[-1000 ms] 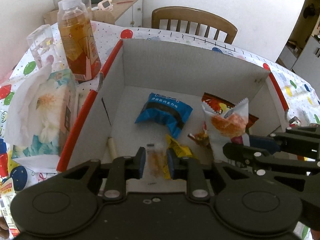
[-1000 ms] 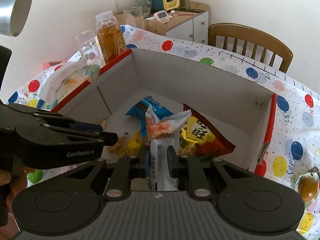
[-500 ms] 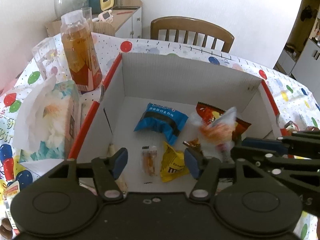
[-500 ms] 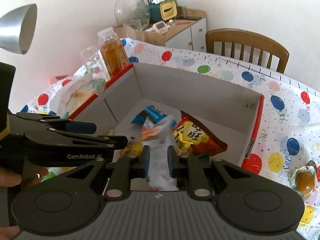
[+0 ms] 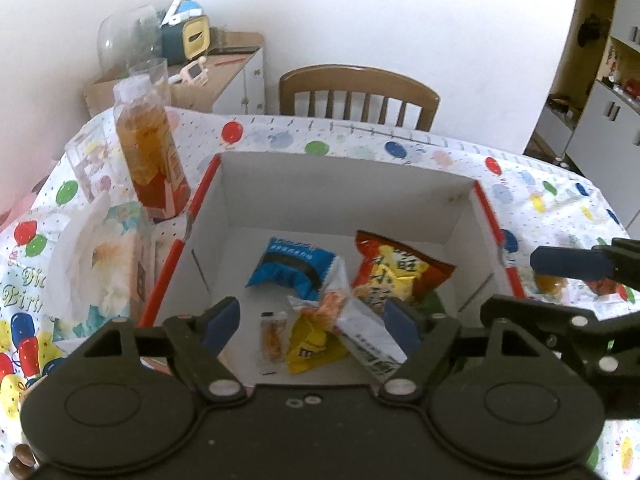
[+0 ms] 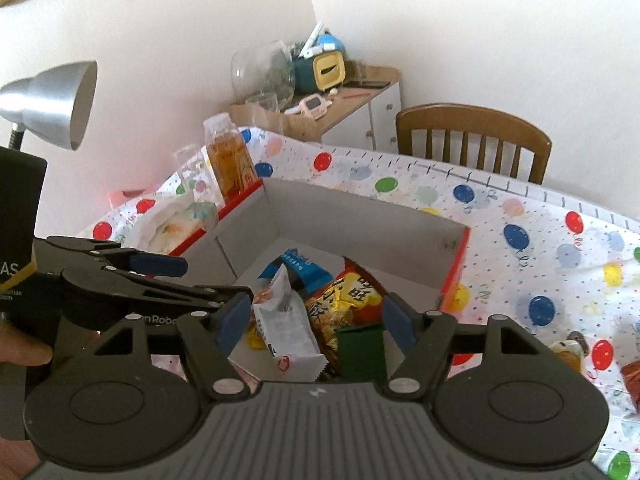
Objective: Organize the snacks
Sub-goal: 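Withdraw both open tools from the box toward the remaining snacks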
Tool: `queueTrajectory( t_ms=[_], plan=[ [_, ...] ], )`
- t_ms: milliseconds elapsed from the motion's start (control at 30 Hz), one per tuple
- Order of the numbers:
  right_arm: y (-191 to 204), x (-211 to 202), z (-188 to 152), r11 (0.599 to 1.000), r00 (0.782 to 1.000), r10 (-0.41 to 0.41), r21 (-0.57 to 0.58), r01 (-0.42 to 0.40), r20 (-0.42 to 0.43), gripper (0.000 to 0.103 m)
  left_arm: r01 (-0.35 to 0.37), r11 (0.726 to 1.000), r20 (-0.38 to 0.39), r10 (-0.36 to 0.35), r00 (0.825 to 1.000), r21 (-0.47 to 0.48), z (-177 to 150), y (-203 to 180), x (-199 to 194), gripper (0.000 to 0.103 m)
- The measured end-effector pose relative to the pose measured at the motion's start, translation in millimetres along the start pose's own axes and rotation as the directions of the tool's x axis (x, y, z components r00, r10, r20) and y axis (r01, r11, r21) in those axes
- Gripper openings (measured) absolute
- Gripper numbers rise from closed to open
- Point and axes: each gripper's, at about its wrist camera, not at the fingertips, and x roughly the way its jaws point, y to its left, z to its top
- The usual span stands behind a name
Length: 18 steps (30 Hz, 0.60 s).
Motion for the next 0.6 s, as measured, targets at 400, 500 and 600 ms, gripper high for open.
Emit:
queueTrajectory(
  t_ms=[400,500,600],
  plan=[
    [-35.0,-55.1,-9.3,0.996,0.996,-0.027,0.084,0.020,0.082,0.083,0.055,0.997,0.064,-0.058,0.996,0.051,3.9,-35.4,-28.9,0.087],
    [-45.2,-71.1,-16.1,0.995,0.994,-0.050,0.089,0.041,0.102,0.083,0.067,0.995,0.085,-0.073,0.994,0.077,4.4,-48.4,-33.8,0.090],
    [-57.0,-85.2,-26.7,0.992,0.992,-0.075,0.106,0.064,0.106,0.088,0.088,0.992,0.100,-0.097,0.990,0.094,5.4,-62.4,-37.5,0.094]
  ],
)
